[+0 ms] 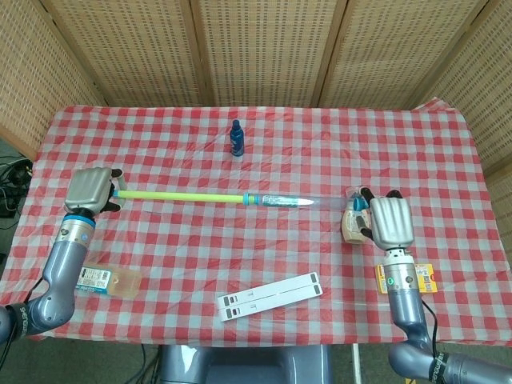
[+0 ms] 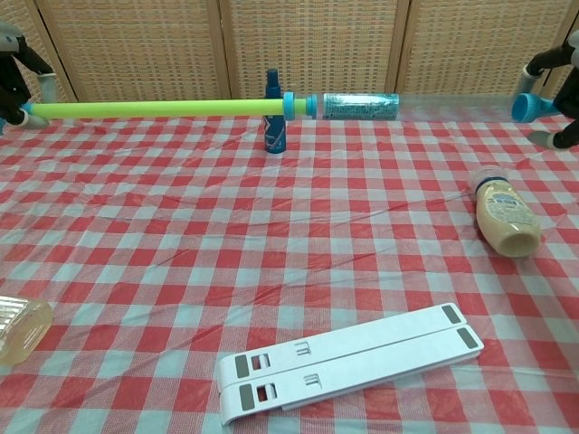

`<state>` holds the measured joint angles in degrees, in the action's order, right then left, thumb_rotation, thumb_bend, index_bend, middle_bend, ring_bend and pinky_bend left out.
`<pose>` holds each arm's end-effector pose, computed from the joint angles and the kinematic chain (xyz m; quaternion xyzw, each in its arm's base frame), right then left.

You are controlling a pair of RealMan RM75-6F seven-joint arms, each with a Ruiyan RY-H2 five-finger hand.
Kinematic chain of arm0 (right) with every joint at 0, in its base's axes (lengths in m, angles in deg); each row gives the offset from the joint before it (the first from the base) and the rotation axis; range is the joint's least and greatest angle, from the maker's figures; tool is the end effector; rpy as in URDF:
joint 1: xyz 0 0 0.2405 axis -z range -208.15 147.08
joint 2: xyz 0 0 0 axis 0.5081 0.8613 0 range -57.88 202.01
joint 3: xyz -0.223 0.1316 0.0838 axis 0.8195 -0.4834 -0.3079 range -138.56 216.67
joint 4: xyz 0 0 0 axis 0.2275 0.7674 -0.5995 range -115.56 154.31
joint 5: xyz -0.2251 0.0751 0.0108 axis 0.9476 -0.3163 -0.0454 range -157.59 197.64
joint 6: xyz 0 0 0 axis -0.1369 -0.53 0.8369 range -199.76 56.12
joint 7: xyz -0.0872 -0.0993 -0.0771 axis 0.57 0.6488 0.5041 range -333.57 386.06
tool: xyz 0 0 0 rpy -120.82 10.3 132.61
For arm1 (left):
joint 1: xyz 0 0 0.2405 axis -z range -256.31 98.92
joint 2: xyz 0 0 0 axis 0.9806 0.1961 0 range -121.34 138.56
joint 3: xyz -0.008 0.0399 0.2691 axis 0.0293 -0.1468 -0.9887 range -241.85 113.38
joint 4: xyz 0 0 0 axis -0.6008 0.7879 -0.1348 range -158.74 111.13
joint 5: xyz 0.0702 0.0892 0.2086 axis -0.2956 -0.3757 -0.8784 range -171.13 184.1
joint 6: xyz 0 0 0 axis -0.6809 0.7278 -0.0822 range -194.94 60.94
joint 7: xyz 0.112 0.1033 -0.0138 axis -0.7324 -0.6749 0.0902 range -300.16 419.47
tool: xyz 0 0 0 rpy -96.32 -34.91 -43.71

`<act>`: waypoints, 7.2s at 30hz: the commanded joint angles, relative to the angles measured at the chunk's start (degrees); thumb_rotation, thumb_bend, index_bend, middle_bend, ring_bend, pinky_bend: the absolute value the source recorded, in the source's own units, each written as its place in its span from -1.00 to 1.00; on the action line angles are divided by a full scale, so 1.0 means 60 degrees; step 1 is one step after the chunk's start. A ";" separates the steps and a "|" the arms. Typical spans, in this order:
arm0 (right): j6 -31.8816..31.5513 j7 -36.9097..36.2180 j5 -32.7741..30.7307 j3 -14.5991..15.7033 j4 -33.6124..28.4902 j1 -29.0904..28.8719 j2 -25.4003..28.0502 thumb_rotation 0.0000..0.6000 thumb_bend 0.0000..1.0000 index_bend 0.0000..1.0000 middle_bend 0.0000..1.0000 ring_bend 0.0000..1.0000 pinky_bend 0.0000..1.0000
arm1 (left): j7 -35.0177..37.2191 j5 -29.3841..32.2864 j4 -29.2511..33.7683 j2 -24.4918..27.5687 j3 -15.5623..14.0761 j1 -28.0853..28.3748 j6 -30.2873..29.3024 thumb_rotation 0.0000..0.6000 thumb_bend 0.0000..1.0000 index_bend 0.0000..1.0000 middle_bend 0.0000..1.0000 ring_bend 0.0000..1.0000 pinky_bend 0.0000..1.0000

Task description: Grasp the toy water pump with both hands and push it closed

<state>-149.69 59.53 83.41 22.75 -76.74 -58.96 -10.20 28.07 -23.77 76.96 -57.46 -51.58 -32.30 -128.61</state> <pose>-0.1991 -0.3416 0.0576 0.6010 -0.3331 0.3980 0.6079 -0.1924 0.4015 0.0962 -0.6308 -0.4426 -0.2857 0.5697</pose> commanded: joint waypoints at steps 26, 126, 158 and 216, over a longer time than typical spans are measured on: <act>-0.0125 -0.0183 0.0206 0.0111 0.0265 -0.0031 -0.0146 1.00 -0.18 0.18 1.00 0.99 -0.05 | 0.0094 0.0010 0.0021 0.0081 -0.0114 0.0000 -0.0057 1.00 0.33 0.69 0.80 0.51 0.28; 0.0118 0.1937 -0.0718 -0.0007 -0.0192 -0.1441 -0.1263 1.00 -0.19 0.24 1.00 0.99 -0.05 | -0.0621 0.0095 0.1282 -0.1233 -0.0295 0.0243 -0.1197 1.00 0.33 0.69 0.80 0.51 0.28; -0.0066 0.2572 -0.0701 0.0078 -0.0733 -0.1940 -0.1868 1.00 -0.19 0.24 1.00 0.99 -0.05 | -0.0569 0.0041 0.1228 -0.1587 0.0239 0.0493 -0.1349 1.00 0.33 0.67 0.80 0.51 0.28; -0.2526 -0.2897 0.3678 0.3363 0.1391 0.2139 0.0578 1.00 -0.73 -1.00 -1.00 -1.00 -1.00 | 0.2165 -0.8350 -0.1124 -0.1859 -0.3610 -0.5843 -0.5494 1.00 -0.96 -1.00 -1.00 -1.00 -1.00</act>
<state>-163.20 43.80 103.92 41.68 -70.54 -48.13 -7.19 41.49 -72.02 70.50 -68.68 -71.92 -65.41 -159.74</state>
